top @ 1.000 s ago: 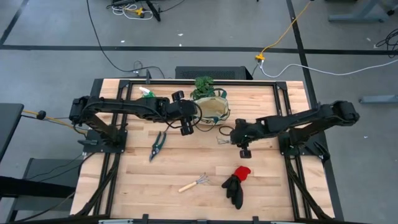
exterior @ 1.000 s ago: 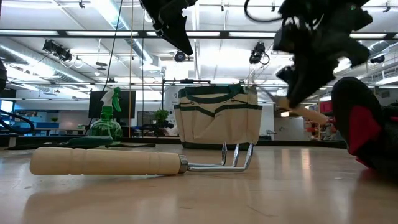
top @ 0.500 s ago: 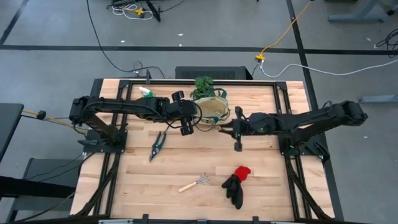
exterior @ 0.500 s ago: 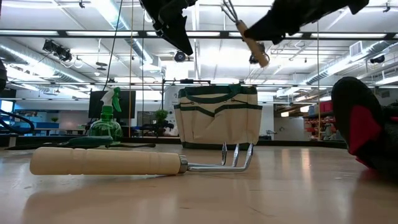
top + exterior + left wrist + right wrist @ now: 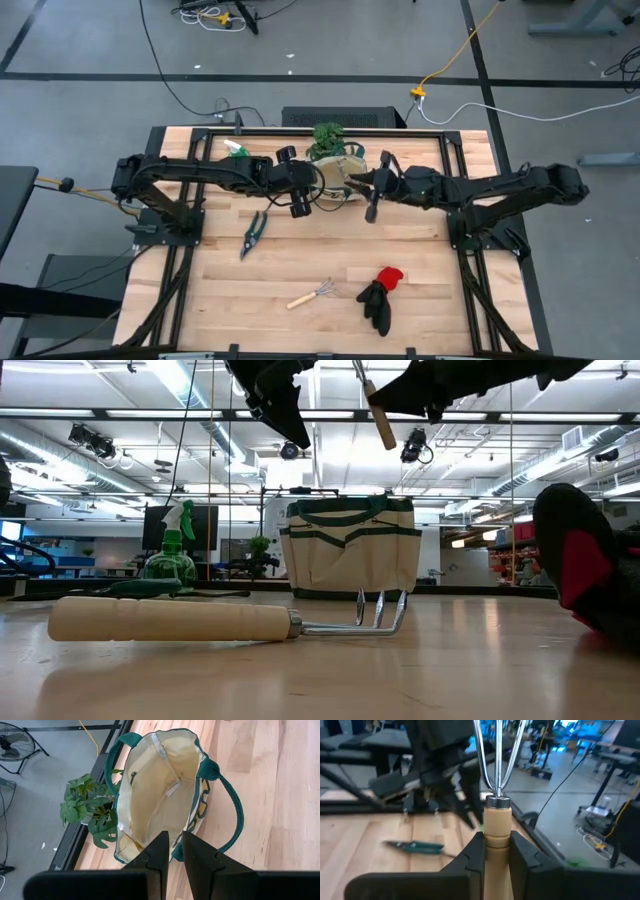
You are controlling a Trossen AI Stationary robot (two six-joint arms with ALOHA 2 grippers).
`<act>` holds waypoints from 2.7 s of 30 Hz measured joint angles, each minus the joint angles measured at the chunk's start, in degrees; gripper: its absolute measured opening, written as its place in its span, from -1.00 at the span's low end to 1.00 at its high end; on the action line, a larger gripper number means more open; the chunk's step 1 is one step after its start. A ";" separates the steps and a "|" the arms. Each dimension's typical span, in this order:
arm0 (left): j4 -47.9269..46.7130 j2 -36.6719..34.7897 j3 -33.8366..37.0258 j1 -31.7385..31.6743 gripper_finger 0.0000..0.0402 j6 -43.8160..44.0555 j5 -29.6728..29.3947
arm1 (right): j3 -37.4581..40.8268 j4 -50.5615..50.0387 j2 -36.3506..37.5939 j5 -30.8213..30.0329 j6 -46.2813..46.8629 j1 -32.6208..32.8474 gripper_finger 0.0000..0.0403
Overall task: Pick & Place Garden tools in Gardening bag
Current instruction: Put the top brown hand rake into the green gardening bag
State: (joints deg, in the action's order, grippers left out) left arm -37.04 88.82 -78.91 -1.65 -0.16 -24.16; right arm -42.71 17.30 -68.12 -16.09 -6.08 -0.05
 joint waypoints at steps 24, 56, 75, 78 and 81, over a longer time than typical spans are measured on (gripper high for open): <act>0.00 0.00 0.00 0.01 -0.70 0.13 0.00 | -0.03 7.87 -11.89 5.36 -1.21 -10.94 -0.79; 0.37 0.00 0.00 0.01 -0.70 1.07 0.00 | -0.03 -4.59 -13.46 9.63 -0.39 -14.60 -0.77; 0.37 0.00 0.00 0.00 -0.70 1.09 0.00 | -0.03 -5.23 -13.46 9.67 -0.40 -14.60 -0.71; 0.37 0.00 0.00 0.02 -0.70 1.09 0.00 | -0.03 -5.22 -13.46 9.69 -0.40 -14.60 -0.63; 0.35 0.00 0.00 0.02 -0.70 1.09 0.00 | -0.03 -5.22 -13.46 9.69 -0.39 -14.60 -0.54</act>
State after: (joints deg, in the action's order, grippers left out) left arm -36.69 88.82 -78.91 -1.63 0.93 -24.16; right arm -42.74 12.08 -81.58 -6.39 -6.47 -14.66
